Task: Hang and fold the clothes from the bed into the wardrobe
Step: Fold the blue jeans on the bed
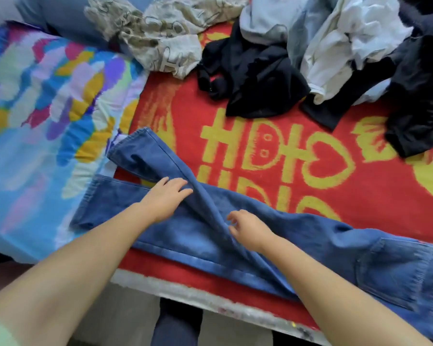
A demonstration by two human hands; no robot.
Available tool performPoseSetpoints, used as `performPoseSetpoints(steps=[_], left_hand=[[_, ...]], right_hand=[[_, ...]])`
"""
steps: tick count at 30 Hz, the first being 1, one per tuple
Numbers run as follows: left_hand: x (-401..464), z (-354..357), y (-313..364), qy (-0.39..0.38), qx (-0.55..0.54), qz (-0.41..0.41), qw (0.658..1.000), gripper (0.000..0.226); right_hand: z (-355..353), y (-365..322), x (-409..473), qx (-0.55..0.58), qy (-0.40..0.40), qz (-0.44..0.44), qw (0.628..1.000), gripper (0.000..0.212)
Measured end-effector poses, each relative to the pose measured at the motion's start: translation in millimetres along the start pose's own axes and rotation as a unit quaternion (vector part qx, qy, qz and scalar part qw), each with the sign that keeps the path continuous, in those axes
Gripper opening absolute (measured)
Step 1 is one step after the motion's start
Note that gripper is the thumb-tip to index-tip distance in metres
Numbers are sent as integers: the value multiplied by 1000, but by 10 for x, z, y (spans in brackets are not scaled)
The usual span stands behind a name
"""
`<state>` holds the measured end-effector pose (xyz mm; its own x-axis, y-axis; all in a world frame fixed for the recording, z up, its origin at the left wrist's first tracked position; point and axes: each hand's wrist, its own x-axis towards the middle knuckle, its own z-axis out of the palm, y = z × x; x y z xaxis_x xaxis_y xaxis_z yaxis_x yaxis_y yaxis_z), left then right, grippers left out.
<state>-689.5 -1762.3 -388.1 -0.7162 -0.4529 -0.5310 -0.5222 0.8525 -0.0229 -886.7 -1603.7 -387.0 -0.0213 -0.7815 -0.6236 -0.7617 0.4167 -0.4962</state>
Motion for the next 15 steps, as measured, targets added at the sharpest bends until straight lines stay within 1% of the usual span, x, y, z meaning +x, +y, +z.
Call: performPoseSetpoints(steps=[3, 5, 6, 8, 9, 10, 11, 13, 14, 15], left_hand=[[27, 108, -676, 7, 59, 30, 998, 81], [82, 179, -982, 25, 94, 57, 994, 85], [133, 209, -1088, 35, 105, 74, 991, 86], [262, 243, -1170, 40, 120, 110, 986, 84], [330, 251, -1177, 36, 124, 131, 983, 79], [375, 235, -1156, 22, 130, 146, 980, 69], [408, 209, -1154, 0, 138, 158, 978, 55], [392, 151, -1217, -41, 169, 169, 970, 29], [341, 134, -1285, -53, 181, 170, 967, 22], [269, 135, -1368, -51, 185, 169, 967, 19]], right_hand=[[316, -445, 438, 51, 39, 71, 995, 38], [426, -662, 667, 93, 55, 102, 989, 45], [470, -757, 742, 107, 67, 101, 987, 47], [527, -895, 788, 72, 85, 46, 993, 49], [567, -938, 788, 30, 84, 12, 996, 48], [602, -957, 752, -14, 73, -22, 997, 46], [642, -975, 714, -50, 45, -45, 997, 48], [731, -1014, 654, -97, -28, -44, 994, 56], [767, -1038, 628, -115, -51, -30, 992, 59], [793, -1061, 605, -127, -57, -10, 990, 62]])
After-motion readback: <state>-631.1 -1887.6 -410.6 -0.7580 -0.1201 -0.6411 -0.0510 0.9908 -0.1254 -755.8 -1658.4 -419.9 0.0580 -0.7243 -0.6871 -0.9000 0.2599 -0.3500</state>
